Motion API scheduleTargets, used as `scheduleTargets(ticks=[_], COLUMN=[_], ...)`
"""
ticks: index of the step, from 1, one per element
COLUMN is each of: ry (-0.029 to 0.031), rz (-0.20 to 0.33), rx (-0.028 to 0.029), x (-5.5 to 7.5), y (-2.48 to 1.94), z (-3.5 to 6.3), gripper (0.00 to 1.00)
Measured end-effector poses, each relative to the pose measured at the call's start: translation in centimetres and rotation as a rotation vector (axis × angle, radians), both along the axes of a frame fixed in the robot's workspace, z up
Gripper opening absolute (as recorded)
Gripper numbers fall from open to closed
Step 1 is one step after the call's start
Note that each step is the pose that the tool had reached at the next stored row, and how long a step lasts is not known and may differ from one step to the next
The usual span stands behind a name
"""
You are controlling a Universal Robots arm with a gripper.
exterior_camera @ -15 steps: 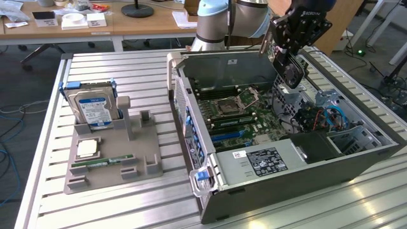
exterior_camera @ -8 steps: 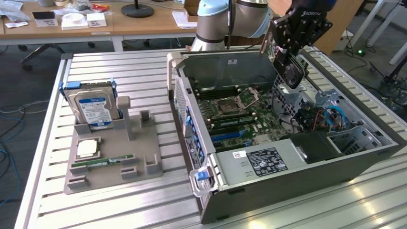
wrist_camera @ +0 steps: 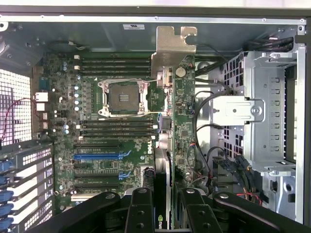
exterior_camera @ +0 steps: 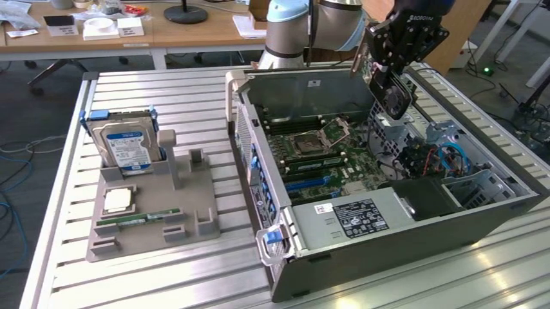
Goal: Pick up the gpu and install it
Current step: 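Insert the gpu into the slot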
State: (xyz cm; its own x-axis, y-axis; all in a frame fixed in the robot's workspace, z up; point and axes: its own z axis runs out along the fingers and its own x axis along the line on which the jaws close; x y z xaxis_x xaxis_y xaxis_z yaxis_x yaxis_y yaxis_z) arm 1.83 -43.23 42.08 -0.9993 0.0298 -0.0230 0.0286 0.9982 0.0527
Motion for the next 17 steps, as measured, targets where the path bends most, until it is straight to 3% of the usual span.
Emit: scheduleTargets(ticks=[8, 17], ry=[0.0000, 0.0000], rz=[0.034, 0.125], rx=[0.0001, 0.0002], x=[-0.03, -0.03], y=[0.00, 0.02], z=[-0.03, -0.08], gripper=[0.26, 0.26])
